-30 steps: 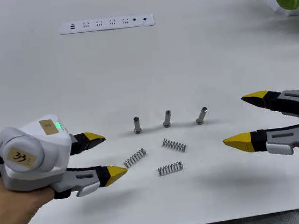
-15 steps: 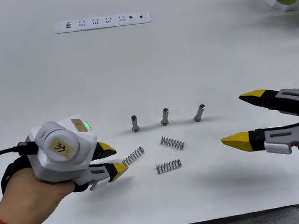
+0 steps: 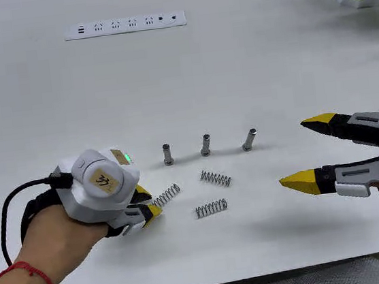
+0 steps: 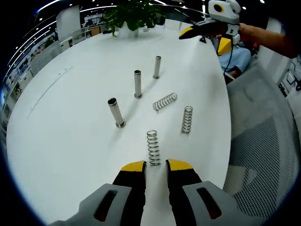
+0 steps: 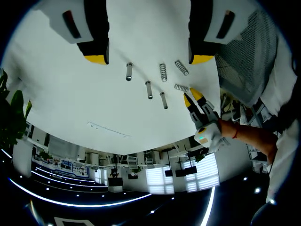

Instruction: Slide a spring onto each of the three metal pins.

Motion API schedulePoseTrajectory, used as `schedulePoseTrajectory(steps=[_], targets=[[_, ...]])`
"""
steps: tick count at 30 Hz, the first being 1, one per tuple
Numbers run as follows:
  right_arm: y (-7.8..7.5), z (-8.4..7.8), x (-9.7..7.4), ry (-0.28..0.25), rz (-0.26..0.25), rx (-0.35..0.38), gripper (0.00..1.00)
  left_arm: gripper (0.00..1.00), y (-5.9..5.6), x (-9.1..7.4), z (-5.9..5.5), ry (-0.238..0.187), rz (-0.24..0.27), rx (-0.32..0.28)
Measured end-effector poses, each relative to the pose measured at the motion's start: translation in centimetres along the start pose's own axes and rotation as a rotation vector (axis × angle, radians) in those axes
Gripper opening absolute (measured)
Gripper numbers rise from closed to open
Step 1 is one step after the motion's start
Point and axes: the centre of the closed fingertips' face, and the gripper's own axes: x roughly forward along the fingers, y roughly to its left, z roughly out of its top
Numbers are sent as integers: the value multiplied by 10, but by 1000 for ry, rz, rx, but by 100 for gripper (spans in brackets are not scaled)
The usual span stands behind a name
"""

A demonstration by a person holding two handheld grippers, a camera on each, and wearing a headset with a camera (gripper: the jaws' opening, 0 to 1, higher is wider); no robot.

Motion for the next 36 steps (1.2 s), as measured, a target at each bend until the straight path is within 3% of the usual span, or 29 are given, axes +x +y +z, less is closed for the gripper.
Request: schedulePoseTrajectory(steps=[16,36], targets=[[9,-1,-3,11,17,-12,77,15,-2,5,-3,42,20,15],[6,-4,-11,9,-2,-14,75,11,4,8,-6,73,27,6]])
